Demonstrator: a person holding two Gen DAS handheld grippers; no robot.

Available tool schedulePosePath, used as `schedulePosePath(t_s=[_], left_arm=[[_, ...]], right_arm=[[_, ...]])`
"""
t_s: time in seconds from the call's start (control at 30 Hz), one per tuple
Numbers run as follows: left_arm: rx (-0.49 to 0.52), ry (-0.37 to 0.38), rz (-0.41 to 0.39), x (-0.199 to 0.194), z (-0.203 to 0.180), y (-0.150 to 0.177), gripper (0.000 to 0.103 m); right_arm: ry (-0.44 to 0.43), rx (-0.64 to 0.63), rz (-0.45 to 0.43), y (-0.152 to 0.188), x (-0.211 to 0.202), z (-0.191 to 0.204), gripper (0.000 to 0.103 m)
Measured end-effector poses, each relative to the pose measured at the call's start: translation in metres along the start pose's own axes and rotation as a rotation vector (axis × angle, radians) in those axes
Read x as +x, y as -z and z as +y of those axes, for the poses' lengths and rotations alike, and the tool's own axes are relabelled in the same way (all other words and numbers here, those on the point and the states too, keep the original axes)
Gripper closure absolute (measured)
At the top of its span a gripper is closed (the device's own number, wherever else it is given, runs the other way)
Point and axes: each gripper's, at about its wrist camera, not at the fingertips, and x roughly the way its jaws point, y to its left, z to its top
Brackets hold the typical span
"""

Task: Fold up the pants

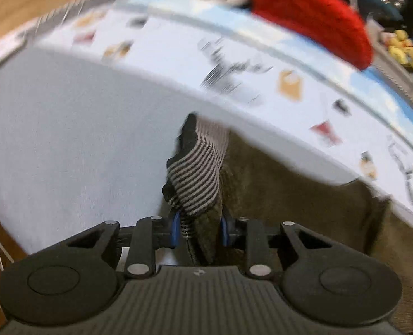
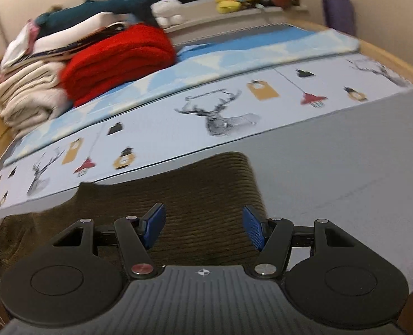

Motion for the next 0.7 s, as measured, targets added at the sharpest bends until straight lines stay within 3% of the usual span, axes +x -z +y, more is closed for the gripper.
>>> schedulePosePath(t_s=[0.07, 0.17, 0.33, 0.4, 0.47, 0.53, 0.57, 0.67, 0.7], left_arm=[[0.063, 0.03, -0.073, -0.031, -0.038, -0.004, 0.075], [0.222, 0.094, -0.197, -0.079, -0.125, 0.007, 0.076], [0.542, 0.279, -0.353, -0.156, -0.298, 0.08, 0.076], [0.664, 0.343, -0.326, -0.158, -0.358, 0.126, 0.071], [0.823, 0.415, -0.216, -0.131, -0.408, 0.182, 0.051], [0.898, 0.473, -0.042, -0.109, -0.425, 0.218, 0.05], [0.869, 0.492, -0.004, -0.106, -0.421, 0.224, 0.05], [0.729, 0.563, -0.005, -0.111, -0.379, 0.214, 0.047], [0.715, 0.541, -0.02, -0.111, -0.361, 0.208, 0.047]], right_arm=[[-0.007, 0.01, -0.015, -0.003, -0.003, -0.009, 0.04], [0.013, 0.001, -0.045, -0.006, -0.009, -0.024, 0.04], [0.054, 0.129, -0.078, -0.013, -0.015, -0.068, 0.041], [0.071, 0.209, -0.099, -0.014, -0.019, -0.088, 0.041], [0.083, 0.297, -0.131, -0.014, -0.026, -0.109, 0.041], [0.081, 0.385, -0.161, -0.013, -0.031, -0.127, 0.04], [0.072, 0.425, -0.167, -0.011, -0.034, -0.135, 0.04], [0.01, 0.462, -0.136, -0.005, -0.033, -0.143, 0.04], [-0.02, 0.445, -0.111, -0.004, -0.031, -0.14, 0.039]])
